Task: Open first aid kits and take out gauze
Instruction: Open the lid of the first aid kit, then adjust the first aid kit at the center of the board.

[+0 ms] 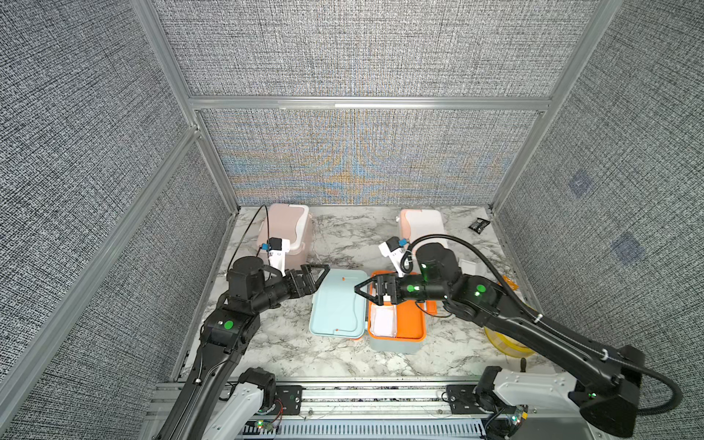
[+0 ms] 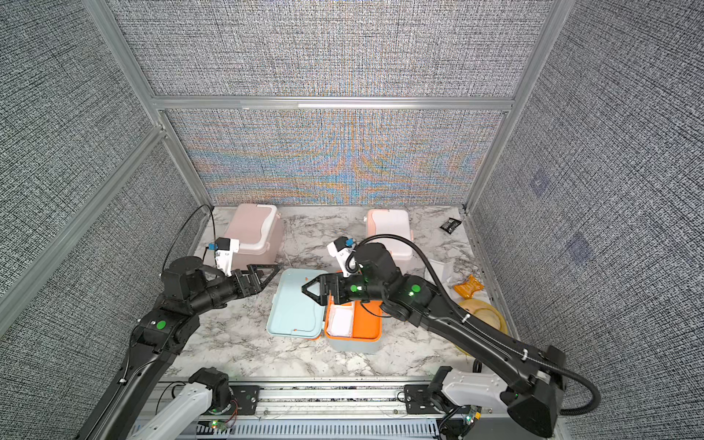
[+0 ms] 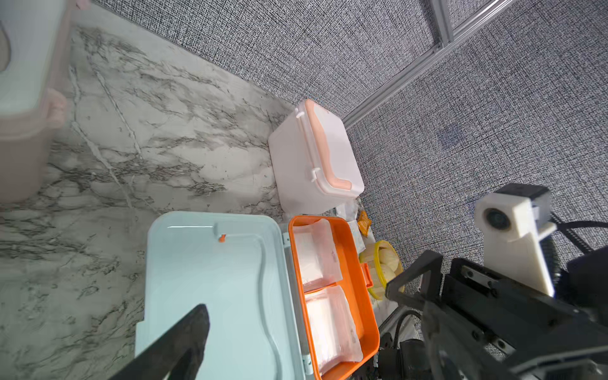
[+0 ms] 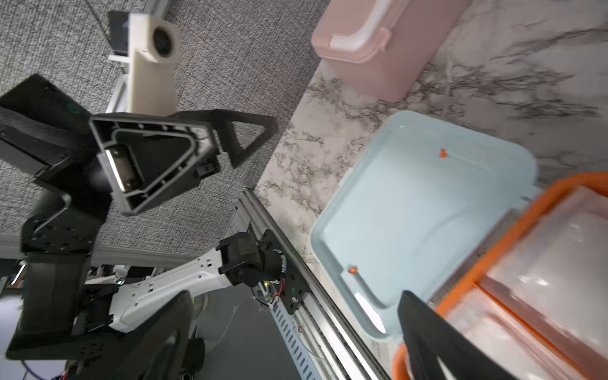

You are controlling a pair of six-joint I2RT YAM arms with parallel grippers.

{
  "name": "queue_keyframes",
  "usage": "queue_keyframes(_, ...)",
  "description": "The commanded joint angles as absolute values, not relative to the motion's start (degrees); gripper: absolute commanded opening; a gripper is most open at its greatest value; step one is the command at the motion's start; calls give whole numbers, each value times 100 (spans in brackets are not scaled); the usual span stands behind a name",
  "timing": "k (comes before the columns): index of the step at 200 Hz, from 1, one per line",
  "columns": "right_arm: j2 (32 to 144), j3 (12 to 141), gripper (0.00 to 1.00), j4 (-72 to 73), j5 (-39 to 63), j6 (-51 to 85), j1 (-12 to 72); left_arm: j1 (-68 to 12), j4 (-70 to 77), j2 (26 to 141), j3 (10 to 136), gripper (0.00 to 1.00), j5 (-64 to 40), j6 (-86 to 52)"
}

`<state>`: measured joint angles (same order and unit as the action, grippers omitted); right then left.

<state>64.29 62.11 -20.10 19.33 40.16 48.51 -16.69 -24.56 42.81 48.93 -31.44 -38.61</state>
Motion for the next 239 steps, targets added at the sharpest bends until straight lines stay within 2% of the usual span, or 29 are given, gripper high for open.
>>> queue_keyframes(1,5757,5752,99,-2634,1447,3904,4501,-1661,-2747,4286,4983,100,-3201,-3626)
queue_keyframes(46,4618,4757,98,-3543,1177,3789,3496,-2177,-2385,4390,4754,100,-3113,-3914)
queue_keyframes(85,4486,4458,97,-3849,1105,3764,3169,-3319,-1846,4871,4564,100,-2498,-4129)
queue_keyframes(116,4434,4050,99,-3637,1285,3893,2989,-3880,-1374,5266,4380,100,-2264,-4291)
queue_keyframes(185,4810,3751,99,-3189,1569,3972,2814,-4156,-1033,5546,4193,99,-2128,-4367)
queue_keyframes(239,5207,3104,99,-1435,3158,4652,2790,-4166,-981,5594,4162,100,-2118,-4364)
